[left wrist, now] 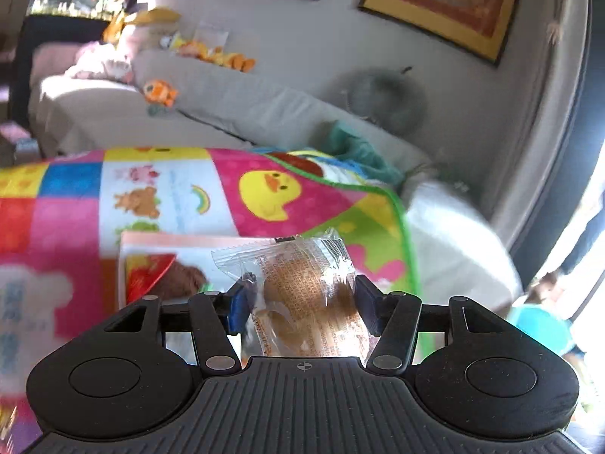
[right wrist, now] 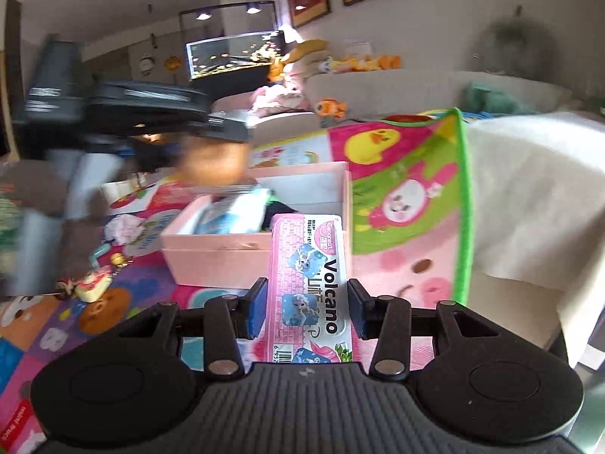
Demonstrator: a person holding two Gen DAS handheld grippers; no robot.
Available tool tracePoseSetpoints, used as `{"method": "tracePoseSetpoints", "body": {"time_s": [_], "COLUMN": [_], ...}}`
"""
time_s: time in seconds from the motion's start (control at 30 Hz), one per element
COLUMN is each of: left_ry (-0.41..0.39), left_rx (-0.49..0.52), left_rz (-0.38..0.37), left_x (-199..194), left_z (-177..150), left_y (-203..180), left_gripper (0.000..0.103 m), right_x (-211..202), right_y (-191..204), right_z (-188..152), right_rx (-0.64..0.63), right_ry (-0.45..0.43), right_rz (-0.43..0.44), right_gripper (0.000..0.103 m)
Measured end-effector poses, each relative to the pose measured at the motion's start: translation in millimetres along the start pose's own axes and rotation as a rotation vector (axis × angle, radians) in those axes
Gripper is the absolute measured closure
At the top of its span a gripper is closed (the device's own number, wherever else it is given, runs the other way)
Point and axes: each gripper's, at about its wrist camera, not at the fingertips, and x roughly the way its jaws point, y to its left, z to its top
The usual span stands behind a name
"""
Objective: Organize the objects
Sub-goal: 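Carry the bread roll and candy box to the pink box and release them inside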
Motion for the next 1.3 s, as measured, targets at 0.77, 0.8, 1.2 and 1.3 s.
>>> {"method": "tracePoseSetpoints", "body": {"time_s": [0.77,0.8,1.2,1.3], "left_ry": [0.037,0.035,0.262,0.291], "left_rx": [0.033,-0.001,-0.201,-0.184], "left_rz": [0.048,0.038,-0.057,-0.067], "left_x": [-25.3,-23.6,47.8,47.2], "left_z": [-3.9,-2.8,-15.2,-11.8], "left_y": [17.5,21.5,36.0,36.2], "left_gripper": [0.041,0.041,0.042,0.042], "right_x": [113.3,116.9,71.8,94.5], "right_y": [-34.9,-33.9,18.1,41.9], "right_z": [127.5,127.3,69.0,61.0], "right_rx": [0.181,0.182,-0.212,-0.274], "right_ry": [0.077,0.081,-0.012,-0.001], "right_rz": [0.108,0.069,0.059,0.009], "right_gripper": [0.057,0.054,0.039,0.048]}}
